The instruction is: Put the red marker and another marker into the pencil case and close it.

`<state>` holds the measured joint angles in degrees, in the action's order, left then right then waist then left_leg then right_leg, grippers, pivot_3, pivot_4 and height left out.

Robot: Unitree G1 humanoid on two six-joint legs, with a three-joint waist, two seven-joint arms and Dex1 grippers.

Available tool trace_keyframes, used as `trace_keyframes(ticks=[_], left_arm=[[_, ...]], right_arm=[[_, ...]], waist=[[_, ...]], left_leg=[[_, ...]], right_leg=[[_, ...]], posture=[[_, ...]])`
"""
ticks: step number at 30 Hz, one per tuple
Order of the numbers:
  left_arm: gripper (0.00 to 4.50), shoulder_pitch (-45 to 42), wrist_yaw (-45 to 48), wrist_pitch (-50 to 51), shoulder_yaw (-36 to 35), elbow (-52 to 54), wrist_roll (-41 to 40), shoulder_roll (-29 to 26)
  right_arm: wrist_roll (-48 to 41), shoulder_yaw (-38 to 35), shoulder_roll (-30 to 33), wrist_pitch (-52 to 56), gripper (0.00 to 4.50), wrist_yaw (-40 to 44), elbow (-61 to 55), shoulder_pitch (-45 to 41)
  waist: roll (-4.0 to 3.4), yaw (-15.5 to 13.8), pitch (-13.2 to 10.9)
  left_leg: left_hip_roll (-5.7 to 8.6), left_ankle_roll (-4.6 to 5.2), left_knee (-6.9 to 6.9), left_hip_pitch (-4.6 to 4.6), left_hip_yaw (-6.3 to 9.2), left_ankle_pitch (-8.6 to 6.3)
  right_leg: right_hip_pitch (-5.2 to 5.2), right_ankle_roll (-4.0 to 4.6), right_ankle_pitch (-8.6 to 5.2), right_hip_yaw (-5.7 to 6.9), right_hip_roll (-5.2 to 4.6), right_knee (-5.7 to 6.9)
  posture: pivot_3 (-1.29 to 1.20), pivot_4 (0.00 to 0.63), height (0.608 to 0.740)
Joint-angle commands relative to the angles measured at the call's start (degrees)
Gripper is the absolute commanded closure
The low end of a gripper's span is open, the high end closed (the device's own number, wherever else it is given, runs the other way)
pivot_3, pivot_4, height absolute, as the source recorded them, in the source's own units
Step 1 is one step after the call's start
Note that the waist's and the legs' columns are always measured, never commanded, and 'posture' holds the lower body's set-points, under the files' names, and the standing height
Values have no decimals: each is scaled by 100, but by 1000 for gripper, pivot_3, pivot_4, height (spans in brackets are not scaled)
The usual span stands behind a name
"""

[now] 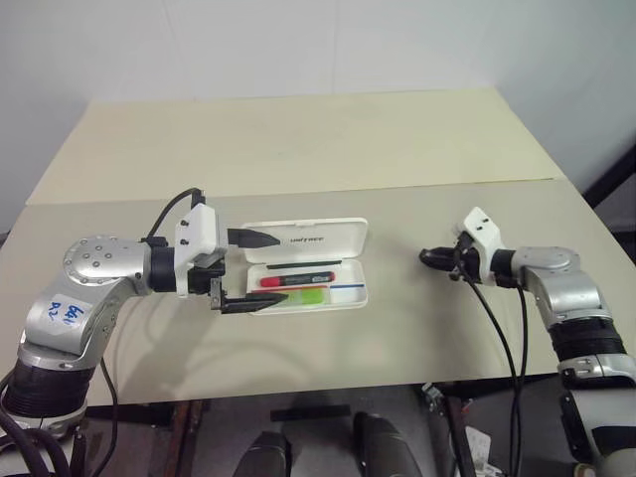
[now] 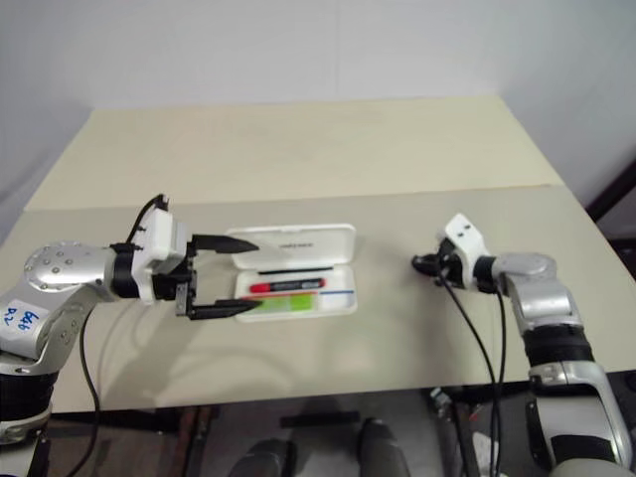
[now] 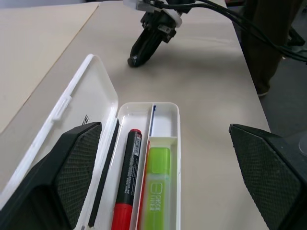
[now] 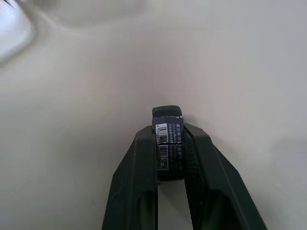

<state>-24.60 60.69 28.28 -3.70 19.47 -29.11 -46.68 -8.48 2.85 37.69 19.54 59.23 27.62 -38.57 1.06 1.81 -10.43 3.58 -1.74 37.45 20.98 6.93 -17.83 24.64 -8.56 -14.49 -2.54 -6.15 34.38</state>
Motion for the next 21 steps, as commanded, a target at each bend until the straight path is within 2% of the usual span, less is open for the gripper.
trace_keyframes(ticks=[1,14,21], left_arm=[[0,70,-72,-97,-244,137,-51,-62],[0,266,183,-356,-230,-41,32,-222],[0,289,271,-656,1,-212,195,-101]], right_arm=[[-219,-61,-15,-60,4106,247,-541,-146],[-1507,-59,115,899,4106,1078,-3179,557],[-1603,85,161,911,4106,1175,-3443,707]], waist=[[-1,-18,0],[-1,-39,-1],[-1,-38,0]], left_leg=[[0,0,0,1,1,0],[-1,3,-21,17,9,-3],[0,5,-13,13,7,-4]], right_leg=[[0,0,0,0,0,4],[4,0,0,8,-4,-32],[2,0,0,7,-4,-31]], posture=[[0,150,740],[0,150,740],[0,150,740]])
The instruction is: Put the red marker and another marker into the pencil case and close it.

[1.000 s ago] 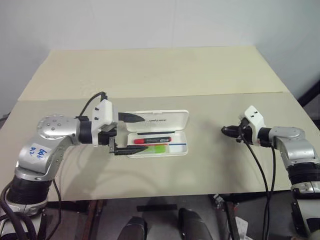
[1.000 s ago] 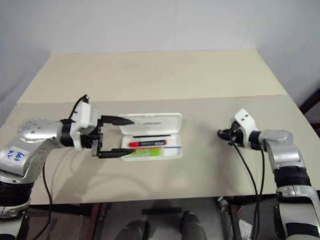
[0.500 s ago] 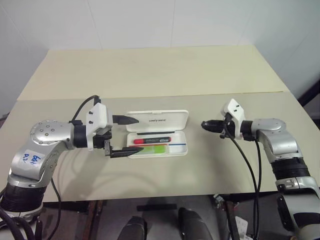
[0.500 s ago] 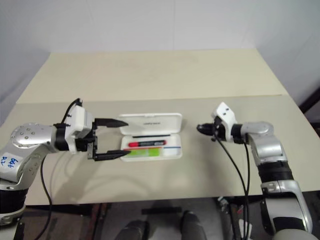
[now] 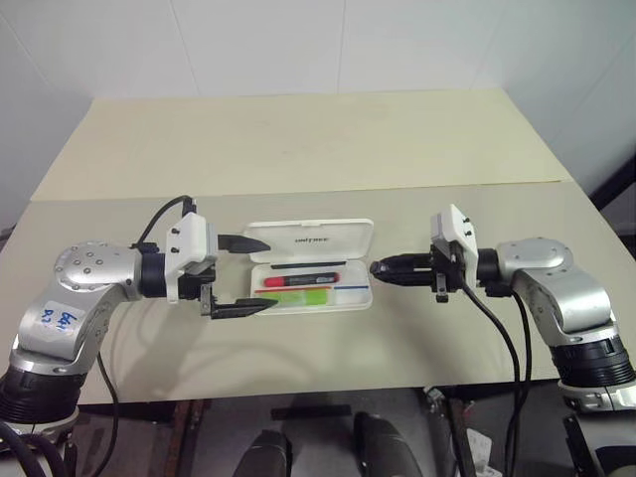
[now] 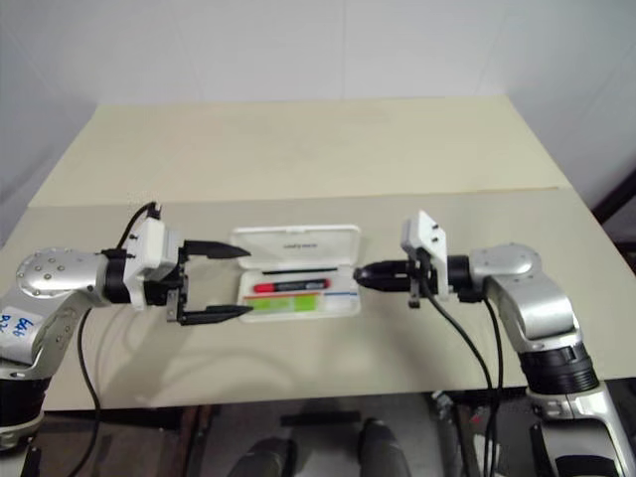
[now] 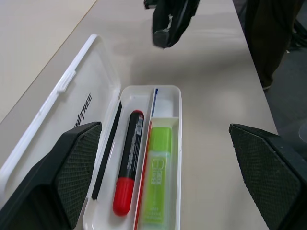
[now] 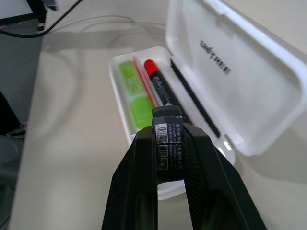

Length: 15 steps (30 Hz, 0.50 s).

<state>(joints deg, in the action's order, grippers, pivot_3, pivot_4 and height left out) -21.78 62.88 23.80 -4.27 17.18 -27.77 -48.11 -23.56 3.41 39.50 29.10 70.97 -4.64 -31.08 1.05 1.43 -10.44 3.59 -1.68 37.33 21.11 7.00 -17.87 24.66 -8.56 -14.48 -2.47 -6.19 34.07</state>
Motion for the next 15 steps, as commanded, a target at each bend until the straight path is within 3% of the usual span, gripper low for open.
trace_keyframes(ticks=[1,15], left_arm=[[0,3,60,-252,116,-4,93,77],[0,-9,52,-572,408,-170,310,309]], right_arm=[[-41,97,-60,-122,4106,-5,-195,-46],[663,877,-499,-1332,4106,335,865,-404]], waist=[[0,0,0],[0,7,0]], left_leg=[[0,0,0,-1,0,0],[0,-2,-1,0,0,1]], right_leg=[[0,0,0,0,0,1],[2,0,0,0,0,10]], posture=[[0,150,740],[0,150,740]])
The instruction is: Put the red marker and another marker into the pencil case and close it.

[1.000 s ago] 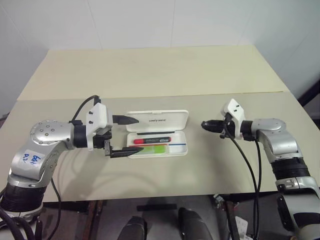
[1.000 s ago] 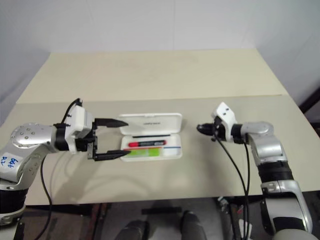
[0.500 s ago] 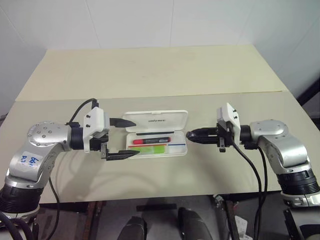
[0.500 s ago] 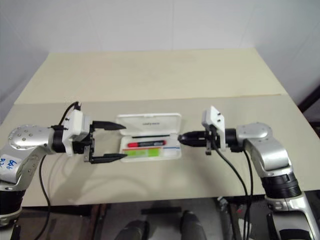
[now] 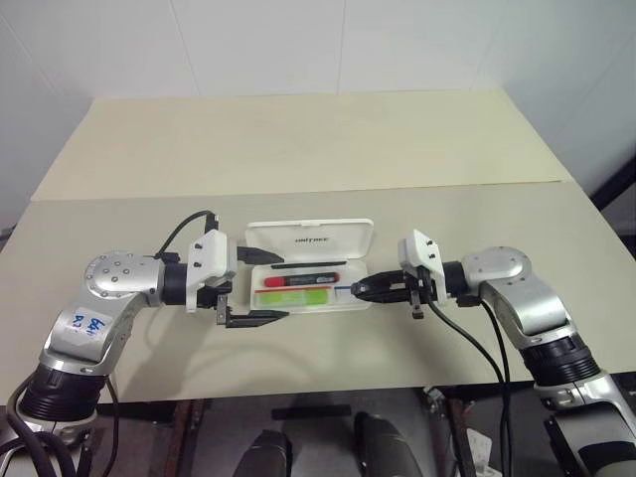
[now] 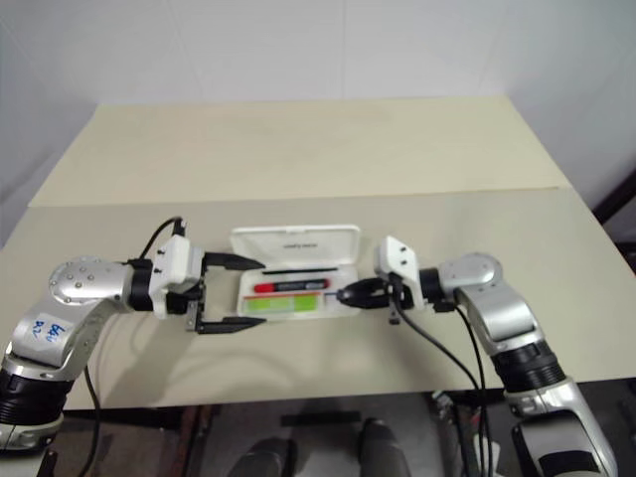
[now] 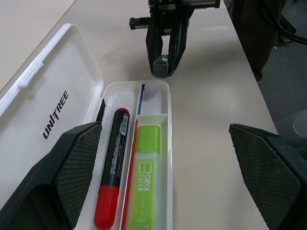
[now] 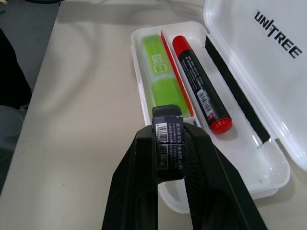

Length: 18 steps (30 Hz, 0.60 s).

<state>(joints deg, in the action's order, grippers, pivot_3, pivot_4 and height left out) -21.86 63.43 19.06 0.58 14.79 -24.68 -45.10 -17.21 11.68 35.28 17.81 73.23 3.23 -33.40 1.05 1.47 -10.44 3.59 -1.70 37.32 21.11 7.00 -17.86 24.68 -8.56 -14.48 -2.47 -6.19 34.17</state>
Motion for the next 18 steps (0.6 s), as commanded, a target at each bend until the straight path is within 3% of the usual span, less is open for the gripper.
trace_keyframes(ticks=[1,18], left_arm=[[0,10,-5,-101,-80,71,2,6],[0,4,-133,-15,-122,164,-39,-12]], right_arm=[[51,69,-105,-236,4106,123,136,-204],[456,329,-587,-756,4106,366,1379,-648]], waist=[[0,6,0],[0,8,0]], left_leg=[[0,0,0,-1,0,0],[0,-2,2,-1,1,1]], right_leg=[[0,0,0,0,0,0],[1,0,0,0,1,4]], posture=[[0,150,740],[0,150,740]])
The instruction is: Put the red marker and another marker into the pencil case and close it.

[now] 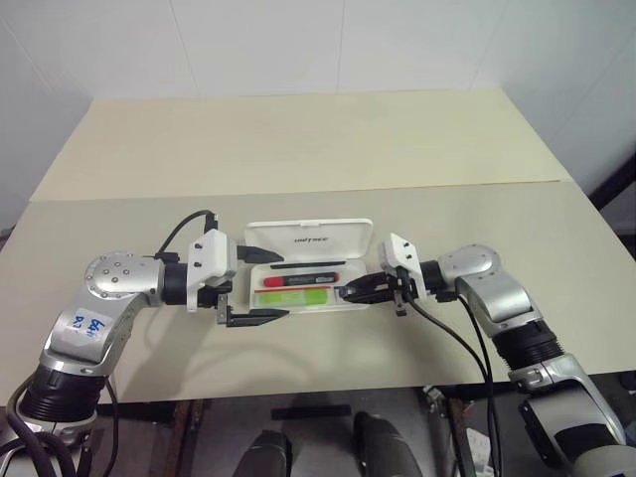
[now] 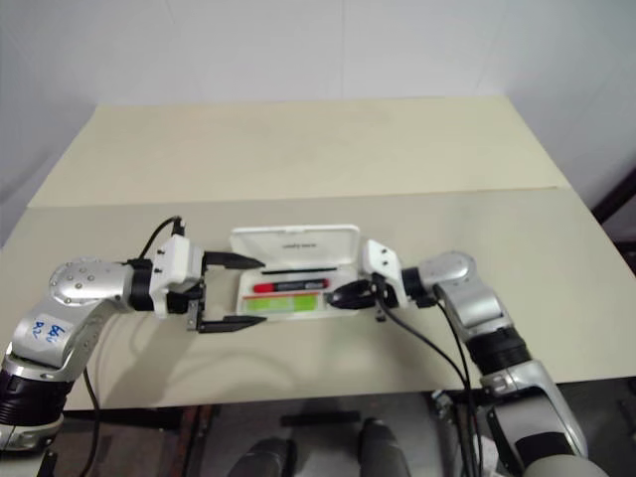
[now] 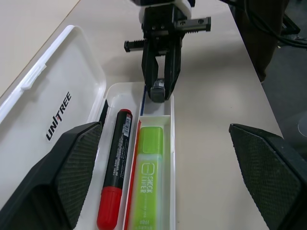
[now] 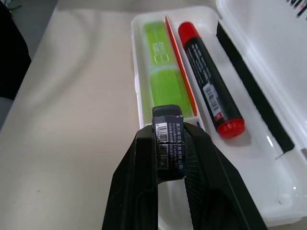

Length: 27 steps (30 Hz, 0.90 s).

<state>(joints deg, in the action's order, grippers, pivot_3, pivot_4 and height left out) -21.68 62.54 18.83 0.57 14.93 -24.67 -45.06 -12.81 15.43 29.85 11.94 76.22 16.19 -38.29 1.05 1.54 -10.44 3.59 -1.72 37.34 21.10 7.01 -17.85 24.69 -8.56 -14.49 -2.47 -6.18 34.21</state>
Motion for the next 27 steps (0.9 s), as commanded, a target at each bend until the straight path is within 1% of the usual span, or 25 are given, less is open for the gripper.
trace_keyframes(ticks=[1,2,4,5,10,11,13,14,18,22,27], left_arm=[[0,-17,-48,17,-125,155,-45,-18],[0,-14,-51,21,-126,162,-47,-24],[0,-12,-64,27,-135,169,-50,-29],[0,-14,-70,31,-140,169,-51,-29],[0,-46,-74,24,-137,148,-41,-25],[0,-59,-71,17,-133,133,-36,-22],[0,-82,-70,8,-125,111,-30,-15],[0,-93,-69,5,-123,101,-28,-11],[0,-102,-69,-7,-117,89,-27,1],[0,-55,-51,-17,-173,75,-57,-20],[0,248,-25,51,-436,199,-158,-163]], right_arm=[[37,-48,-57,-193,4106,69,136,-178],[57,-50,-69,-217,4106,72,198,-200],[85,-82,-99,-254,3365,42,308,-256],[61,-106,-106,-215,3089,55,326,-278],[16,-168,-117,-233,1308,85,341,-307],[-8,-192,-130,-219,1009,75,335,-315],[-60,-252,-148,-214,231,50,307,-331],[-104,-292,-148,-208,41,59,268,-340],[-302,-464,-69,-37,41,133,66,-357],[-521,-618,149,268,41,286,-188,-320],[-781,-758,643,800,41,488,-638,-184]], waist=[[0,2,0],[0,3,0],[0,2,0],[0,3,0],[0,2,0],[0,2,0],[0,2,0],[0,2,0],[0,3,0],[0,1,0],[0,-4,0]], left_leg=[[0,0,0,0,0,0],[0,0,0,0,0,0],[0,0,-1,0,0,0],[0,0,-1,0,0,0],[0,0,-2,0,0,0],[0,0,-2,1,0,0],[0,0,-1,1,0,0],[0,0,-1,1,0,0],[0,-1,-1,0,0,0],[0,-1,-2,1,1,0],[0,0,-4,2,0,0]], right_leg=[[1,0,0,0,0,0],[1,0,0,0,0,0],[1,0,0,0,0,0],[1,0,0,0,0,0],[2,0,0,0,0,-1],[2,0,0,0,0,-1],[2,0,0,0,0,-1],[2,0,0,0,0,0],[2,0,0,0,0,1],[2,0,0,0,0,-1],[2,0,0,0,-1,-4]], posture=[[0,150,740],[0,150,740],[0,150,740],[0,150,740],[0,150,740],[0,150,740],[0,150,740],[0,150,740],[0,150,740],[0,150,740],[0,150,740]])
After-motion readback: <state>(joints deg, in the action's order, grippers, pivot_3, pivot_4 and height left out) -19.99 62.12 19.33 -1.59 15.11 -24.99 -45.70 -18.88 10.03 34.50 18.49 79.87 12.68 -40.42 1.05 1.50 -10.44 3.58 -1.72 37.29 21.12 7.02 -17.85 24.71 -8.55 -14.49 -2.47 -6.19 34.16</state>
